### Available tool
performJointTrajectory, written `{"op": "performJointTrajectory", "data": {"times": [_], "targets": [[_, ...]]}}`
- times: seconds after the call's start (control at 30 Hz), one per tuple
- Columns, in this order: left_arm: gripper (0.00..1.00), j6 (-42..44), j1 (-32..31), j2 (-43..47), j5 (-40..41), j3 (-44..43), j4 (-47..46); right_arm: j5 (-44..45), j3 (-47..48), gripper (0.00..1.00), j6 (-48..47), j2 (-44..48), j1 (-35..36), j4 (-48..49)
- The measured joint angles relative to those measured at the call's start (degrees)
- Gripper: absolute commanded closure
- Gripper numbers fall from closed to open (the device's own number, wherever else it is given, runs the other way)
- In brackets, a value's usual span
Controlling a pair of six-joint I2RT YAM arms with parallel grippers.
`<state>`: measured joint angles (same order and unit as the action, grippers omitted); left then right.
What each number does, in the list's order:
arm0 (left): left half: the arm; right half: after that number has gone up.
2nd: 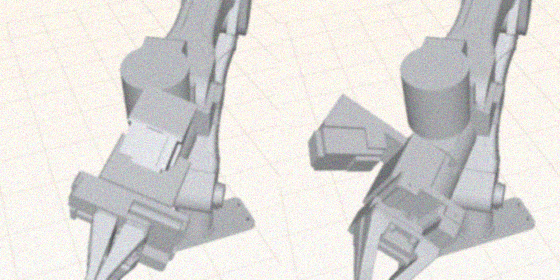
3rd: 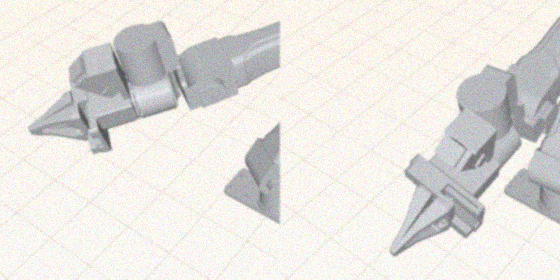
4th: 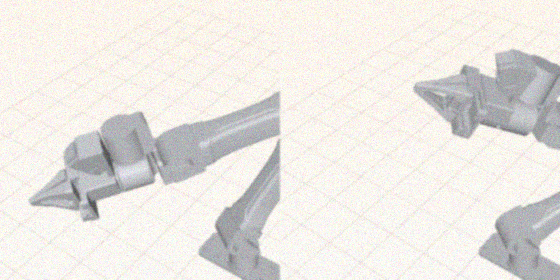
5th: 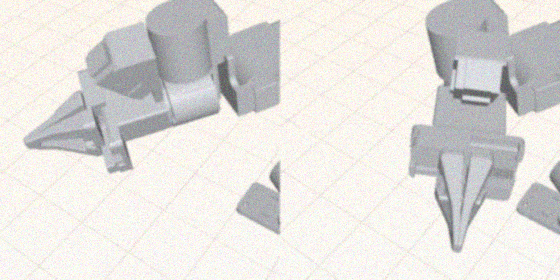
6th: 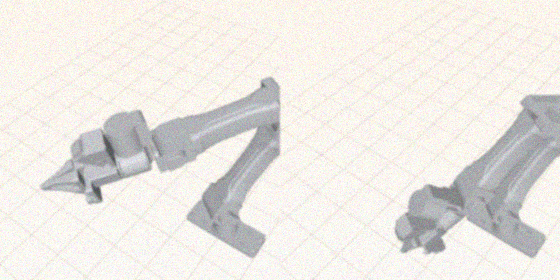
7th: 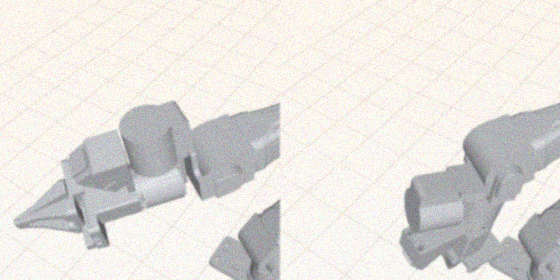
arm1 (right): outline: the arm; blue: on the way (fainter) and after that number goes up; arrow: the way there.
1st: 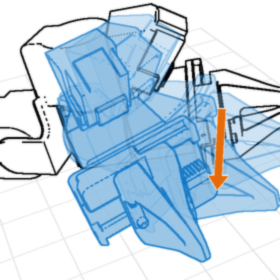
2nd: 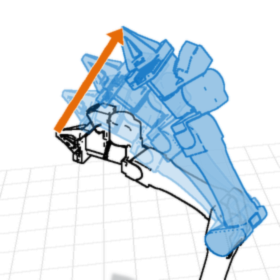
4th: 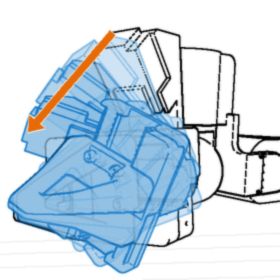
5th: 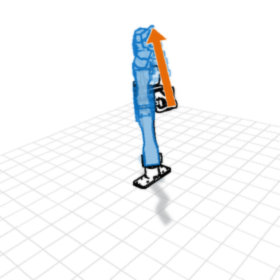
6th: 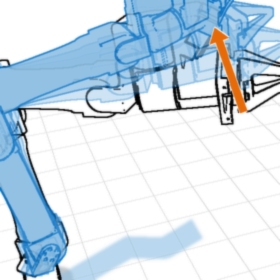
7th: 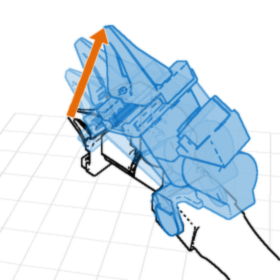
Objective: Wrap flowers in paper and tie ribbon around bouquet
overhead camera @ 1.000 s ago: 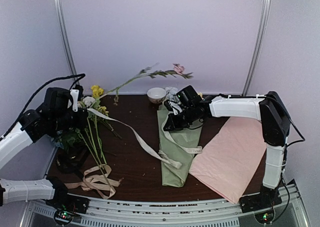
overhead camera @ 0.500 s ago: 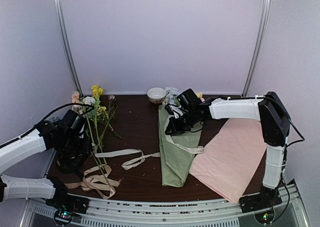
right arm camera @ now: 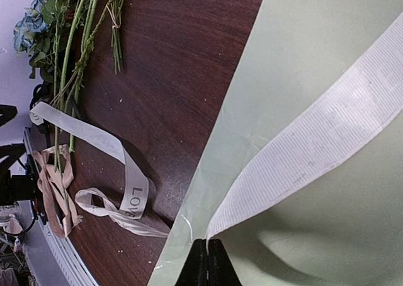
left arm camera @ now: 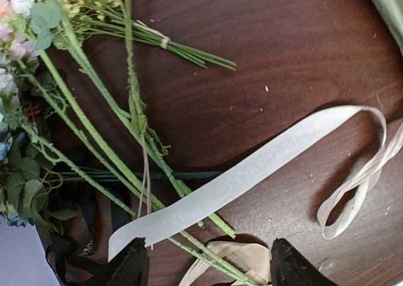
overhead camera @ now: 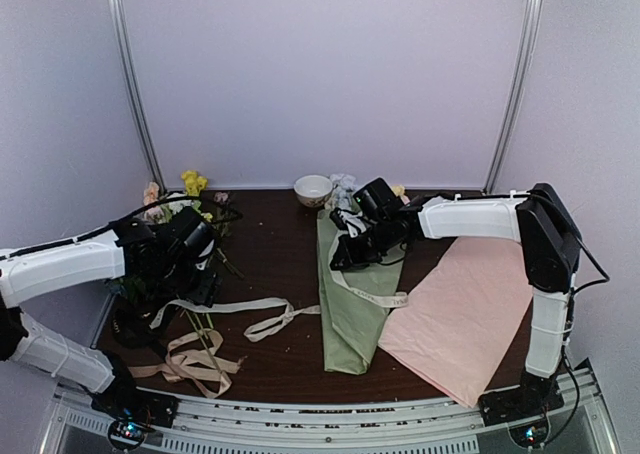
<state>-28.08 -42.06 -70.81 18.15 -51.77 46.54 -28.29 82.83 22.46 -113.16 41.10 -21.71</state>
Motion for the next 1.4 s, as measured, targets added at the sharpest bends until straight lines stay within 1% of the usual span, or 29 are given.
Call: {"op": "performJointTrajectory", "data": {"times": [0.03,0.13,0.23,0.3,0.43,0.57,0.63,0.67,0.73,0.77,0.87,0.9,1.03,1.1,1.17,1.2,1.27,1.33,1.4], "targets": [[0.30,1.49,0.00,-1.62,-0.85,-0.02,-0.28,0.00,-0.04,1.00,-0.02,0.00,0.00,0.00],[0.21,7.39,0.00,-7.63,-4.57,-0.96,-0.33,0.00,-0.26,1.00,-0.04,0.00,0.00,-0.02],[0.14,13.07,0.00,-15.50,-6.93,-4.11,0.00,-0.02,-0.39,1.00,-0.04,0.00,0.00,-0.13],[0.13,16.37,0.09,-20.44,-6.84,-6.05,0.09,0.00,-0.50,1.00,-0.07,0.00,0.00,-0.17],[0.12,19.17,1.68,-29.07,-5.31,-10.64,2.14,0.00,-0.72,1.00,-0.22,0.00,0.00,-0.55],[0.14,19.67,3.85,-32.63,-3.08,-12.92,3.89,0.00,-0.72,1.00,-0.37,0.00,0.00,-0.90],[0.24,19.69,4.44,-33.03,-1.99,-13.38,4.66,0.00,-0.72,1.00,-0.59,0.00,0.00,-1.03],[0.31,19.65,4.61,-33.35,-1.68,-13.46,4.92,0.00,-0.72,1.00,-0.66,0.00,0.00,-1.05],[0.48,19.96,4.70,-34.05,-1.20,-13.88,5.73,0.00,-0.72,1.00,-0.87,0.00,0.00,-1.18],[0.57,19.96,4.72,-34.27,-1.01,-13.94,5.90,0.00,-0.72,1.00,-1.01,0.00,0.00,-1.22],[0.98,20.59,4.72,-34.71,-0.42,-13.75,6.01,0.00,-0.72,1.00,-1.09,0.00,0.00,-1.25],[1.00,20.74,4.72,-34.73,0.20,-13.73,6.21,0.00,-0.72,1.00,-1.11,0.00,0.00,-1.25],[1.00,20.33,4.72,-34.36,2.62,-13.75,6.58,0.00,-0.72,1.00,-1.16,0.00,0.00,-1.25],[1.00,19.89,4.59,-33.38,5.16,-13.73,6.47,0.00,-0.72,1.00,-1.14,0.00,-0.02,-1.25],[1.00,19.98,3.61,-30.58,8.50,-13.64,6.01,-0.17,-0.72,1.00,-1.09,0.00,-0.11,-1.20],[1.00,20.74,2.45,-28.20,10.14,-13.42,5.20,-0.37,-0.72,1.00,-1.03,0.00,-0.22,-1.14],[1.00,23.34,-2.16,-21.42,11.17,-13.05,2.12,-1.11,-0.70,1.00,-0.63,0.00,-0.50,-0.85],[1.00,26.80,-8.70,-14.25,9.09,-13.14,-2.86,-2.05,-0.50,1.00,0.20,-0.02,-0.96,-0.48],[1.00,29.62,-13.53,-10.51,5.42,-13.31,-6.86,-2.78,0.02,1.00,0.68,-0.11,-1.18,-0.26]]}}
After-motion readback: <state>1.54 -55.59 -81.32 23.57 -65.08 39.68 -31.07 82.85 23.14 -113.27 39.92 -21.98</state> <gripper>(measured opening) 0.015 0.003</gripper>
